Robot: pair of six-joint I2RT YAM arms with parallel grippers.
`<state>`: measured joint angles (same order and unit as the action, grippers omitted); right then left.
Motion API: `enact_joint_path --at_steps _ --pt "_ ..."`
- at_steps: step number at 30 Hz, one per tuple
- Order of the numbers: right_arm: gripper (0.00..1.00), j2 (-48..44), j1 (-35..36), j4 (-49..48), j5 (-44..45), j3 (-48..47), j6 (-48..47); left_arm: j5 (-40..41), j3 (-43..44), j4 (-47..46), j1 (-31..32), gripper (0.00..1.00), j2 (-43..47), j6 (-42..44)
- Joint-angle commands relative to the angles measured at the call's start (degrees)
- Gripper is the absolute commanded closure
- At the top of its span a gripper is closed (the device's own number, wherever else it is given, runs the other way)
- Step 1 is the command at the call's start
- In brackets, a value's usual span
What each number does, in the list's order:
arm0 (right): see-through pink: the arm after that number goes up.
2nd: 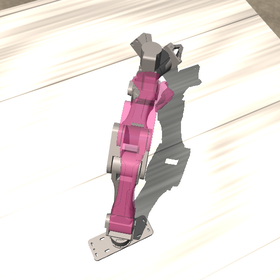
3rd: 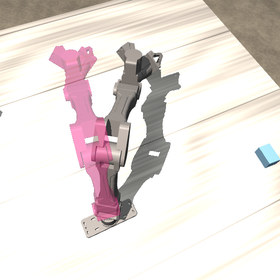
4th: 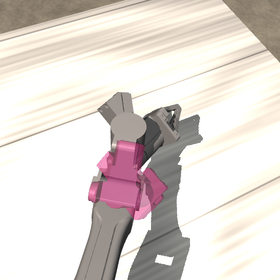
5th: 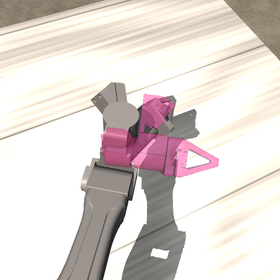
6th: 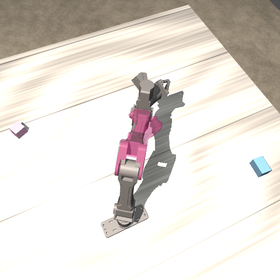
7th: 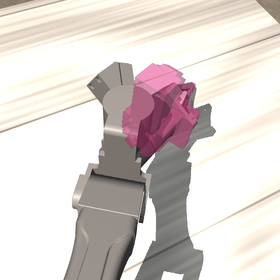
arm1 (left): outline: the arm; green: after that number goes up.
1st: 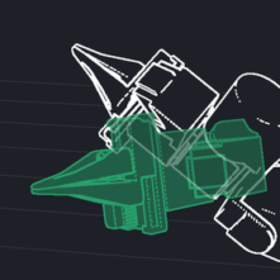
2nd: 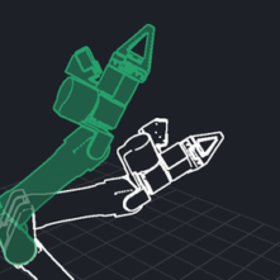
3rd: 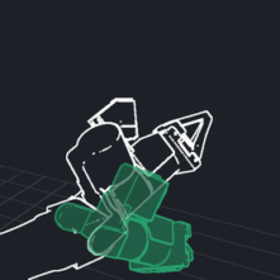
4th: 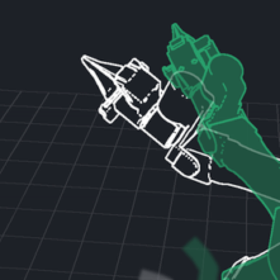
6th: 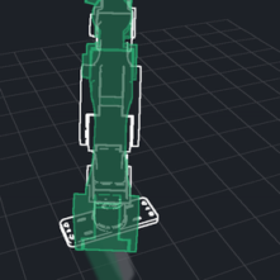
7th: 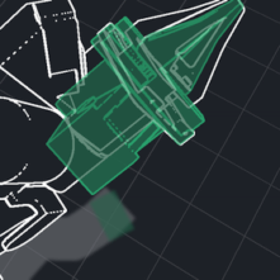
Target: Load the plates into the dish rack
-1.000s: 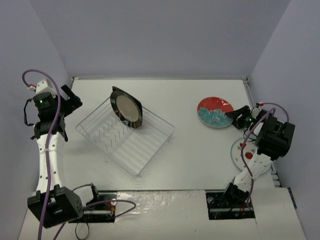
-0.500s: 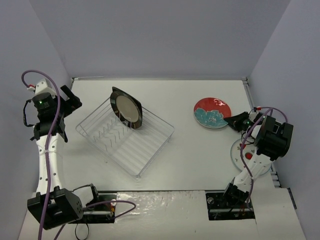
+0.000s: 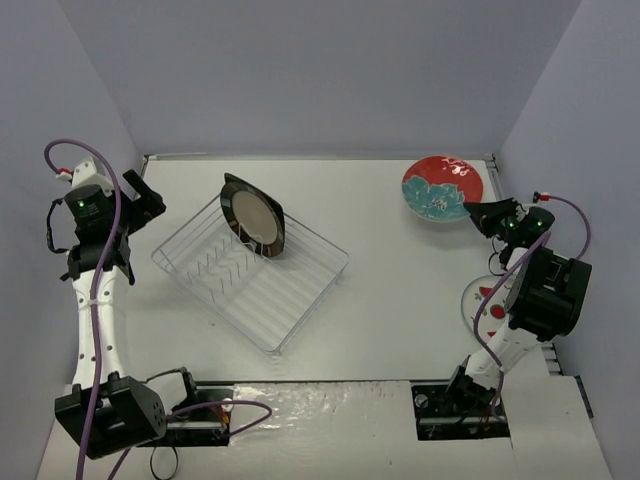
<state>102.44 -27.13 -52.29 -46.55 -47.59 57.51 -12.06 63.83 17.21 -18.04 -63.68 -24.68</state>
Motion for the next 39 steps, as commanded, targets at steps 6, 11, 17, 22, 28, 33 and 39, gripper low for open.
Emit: enact_joint_path --at_steps 6,11,17,22,28,33,39 --pt "1.0 -17.7 16.6 11.1 11.9 -22.9 -17.9 -0.9 0.9 -4.4 -0.4 0.03 0.9 -0.4" --pt "1.0 -18.2 24.4 15.7 15.1 -35.0 -22.5 -1.4 0.9 -4.6 -0.4 0.03 1.2 -0.8" --pt "1.0 -14.8 34.2 20.0 15.5 -46.0 -21.5 -1.5 0.9 -4.5 -0.4 0.03 1.4 -1.6" --pt "1.0 -9.6 44.3 24.1 16.1 -53.3 -22.2 -1.7 0.8 -4.2 -0.3 0.03 1.5 -2.7" --pt "1.0 -2.6 54.9 33.4 16.7 -62.8 -26.7 -1.7 -0.1 -3.3 -0.4 0.03 2.4 -3.4" --pt "1.0 2.0 62.1 40.3 17.2 -67.7 -31.1 -0.9 -0.5 -2.2 -0.4 0.03 3.7 -3.1" --pt "1.0 4.6 67.3 42.9 20.5 -69.2 -36.8 0.4 -0.8 -1.3 -0.3 0.03 5.7 -2.9"
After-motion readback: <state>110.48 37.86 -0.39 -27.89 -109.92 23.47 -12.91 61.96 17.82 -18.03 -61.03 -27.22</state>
